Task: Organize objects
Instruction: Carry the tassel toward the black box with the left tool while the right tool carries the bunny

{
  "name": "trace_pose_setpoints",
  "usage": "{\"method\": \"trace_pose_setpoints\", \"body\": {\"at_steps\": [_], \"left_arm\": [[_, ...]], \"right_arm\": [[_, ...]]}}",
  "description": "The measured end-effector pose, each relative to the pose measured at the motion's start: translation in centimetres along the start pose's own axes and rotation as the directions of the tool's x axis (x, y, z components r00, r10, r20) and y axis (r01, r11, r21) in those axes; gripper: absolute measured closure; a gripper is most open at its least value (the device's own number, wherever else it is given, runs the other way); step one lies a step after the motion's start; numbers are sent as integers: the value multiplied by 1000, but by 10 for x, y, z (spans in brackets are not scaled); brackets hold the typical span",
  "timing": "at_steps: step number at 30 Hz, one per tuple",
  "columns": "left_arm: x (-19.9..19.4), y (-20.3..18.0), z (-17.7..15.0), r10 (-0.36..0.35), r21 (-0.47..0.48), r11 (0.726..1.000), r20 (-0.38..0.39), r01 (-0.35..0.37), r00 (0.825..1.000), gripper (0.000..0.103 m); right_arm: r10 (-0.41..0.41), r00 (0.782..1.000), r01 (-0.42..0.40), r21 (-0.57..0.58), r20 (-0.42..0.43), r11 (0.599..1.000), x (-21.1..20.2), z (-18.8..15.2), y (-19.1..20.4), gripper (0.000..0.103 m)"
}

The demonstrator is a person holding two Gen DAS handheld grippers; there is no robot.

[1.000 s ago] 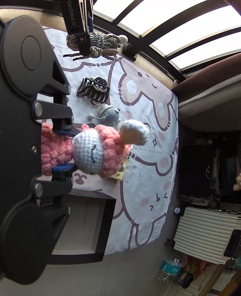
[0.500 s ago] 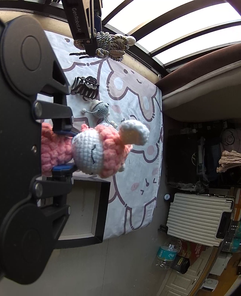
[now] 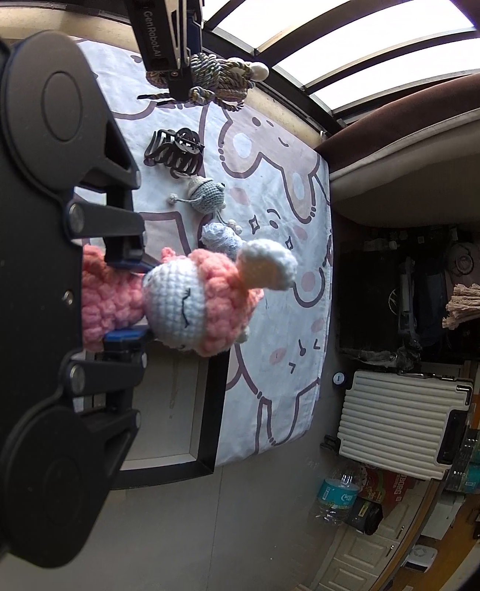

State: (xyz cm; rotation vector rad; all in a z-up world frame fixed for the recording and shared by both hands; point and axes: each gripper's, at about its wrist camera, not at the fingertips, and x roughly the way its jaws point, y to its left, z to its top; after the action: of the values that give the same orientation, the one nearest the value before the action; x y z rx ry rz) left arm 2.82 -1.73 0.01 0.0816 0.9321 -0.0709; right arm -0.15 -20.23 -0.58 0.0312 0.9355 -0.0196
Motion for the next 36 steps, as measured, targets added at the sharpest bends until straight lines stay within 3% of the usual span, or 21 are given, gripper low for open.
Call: {"method": "trace_pose_setpoints", "body": {"at_steps": [23,36], "left_arm": [[9,-13,-2,-41,-15,999,-34,41,999,67],[19,-50,16,-66,13,998,-57,67,996,67]], "right_arm": [[5,1000,-4,-28,1,1000,4,-5,-1,72],[-11,1000,11,-21,2,1000,9,1,-28,72]]}}
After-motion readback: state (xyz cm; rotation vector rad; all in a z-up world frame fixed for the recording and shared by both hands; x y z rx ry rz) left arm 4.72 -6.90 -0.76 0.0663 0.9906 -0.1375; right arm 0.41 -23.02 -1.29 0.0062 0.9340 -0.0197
